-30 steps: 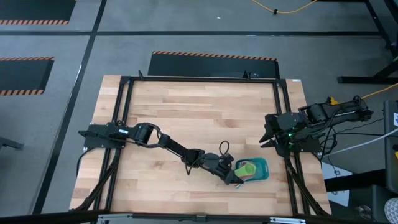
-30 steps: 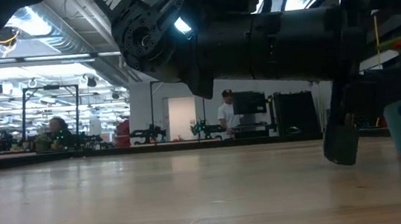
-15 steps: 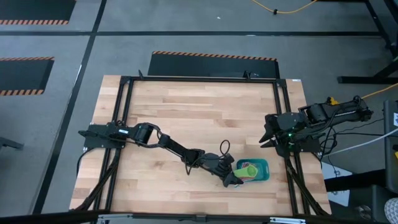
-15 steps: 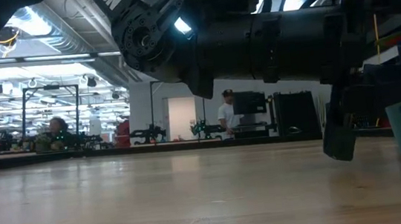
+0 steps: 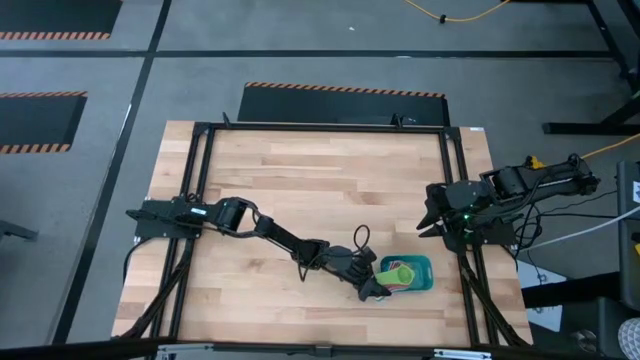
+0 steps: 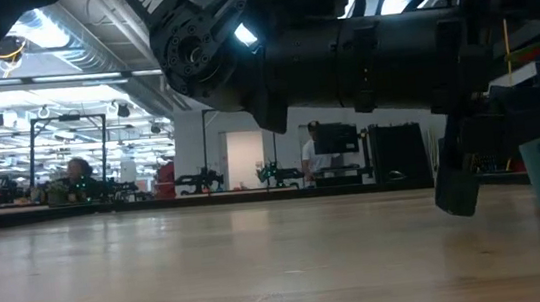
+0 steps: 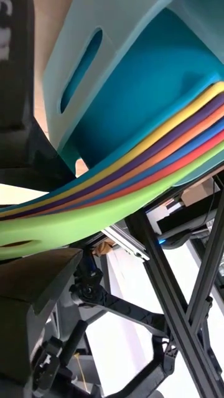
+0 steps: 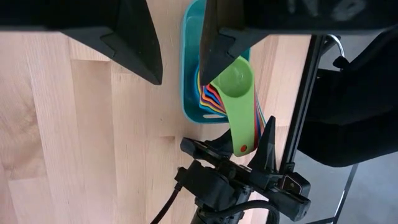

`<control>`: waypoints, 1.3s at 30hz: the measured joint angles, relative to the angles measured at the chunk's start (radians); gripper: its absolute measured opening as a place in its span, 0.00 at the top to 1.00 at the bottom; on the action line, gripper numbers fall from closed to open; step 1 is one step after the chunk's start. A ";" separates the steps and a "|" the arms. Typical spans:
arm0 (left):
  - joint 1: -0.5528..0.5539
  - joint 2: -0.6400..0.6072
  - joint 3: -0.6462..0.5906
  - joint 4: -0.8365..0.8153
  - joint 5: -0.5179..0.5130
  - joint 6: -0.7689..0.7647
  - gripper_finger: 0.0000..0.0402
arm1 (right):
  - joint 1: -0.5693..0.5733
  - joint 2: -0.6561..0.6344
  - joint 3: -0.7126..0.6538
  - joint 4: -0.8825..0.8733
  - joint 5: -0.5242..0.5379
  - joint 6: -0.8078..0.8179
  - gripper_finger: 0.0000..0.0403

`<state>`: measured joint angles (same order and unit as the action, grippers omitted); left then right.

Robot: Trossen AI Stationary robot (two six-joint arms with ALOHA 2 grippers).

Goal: Nest measuring cups in basket
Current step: Put the stacked nesting measuring cups into the blue bin

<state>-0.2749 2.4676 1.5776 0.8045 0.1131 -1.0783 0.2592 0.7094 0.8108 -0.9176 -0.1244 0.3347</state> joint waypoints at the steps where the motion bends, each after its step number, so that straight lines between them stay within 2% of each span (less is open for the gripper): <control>1: 0.000 0.000 0.000 0.000 0.000 0.011 0.63 | 0.000 0.000 0.000 0.000 0.000 -0.001 0.72; 17: -0.001 0.000 0.000 -0.004 -0.016 -0.003 0.62 | 0.000 0.000 0.000 0.000 0.000 -0.001 0.72; 20: -0.004 0.000 0.000 -0.004 -0.014 -0.017 0.58 | 0.000 0.000 0.000 0.000 0.000 -0.001 0.72; 29: -0.006 0.002 0.000 -0.004 0.002 -0.012 0.39 | 0.000 0.000 0.000 0.000 0.000 -0.001 0.72; 39: -0.001 0.002 0.000 0.073 0.006 -0.053 0.36 | 0.000 0.000 0.000 0.000 0.000 -0.002 0.72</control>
<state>-0.2757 2.4695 1.5772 0.8775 0.1195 -1.1315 0.2590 0.7094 0.8112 -0.9176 -0.1242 0.3332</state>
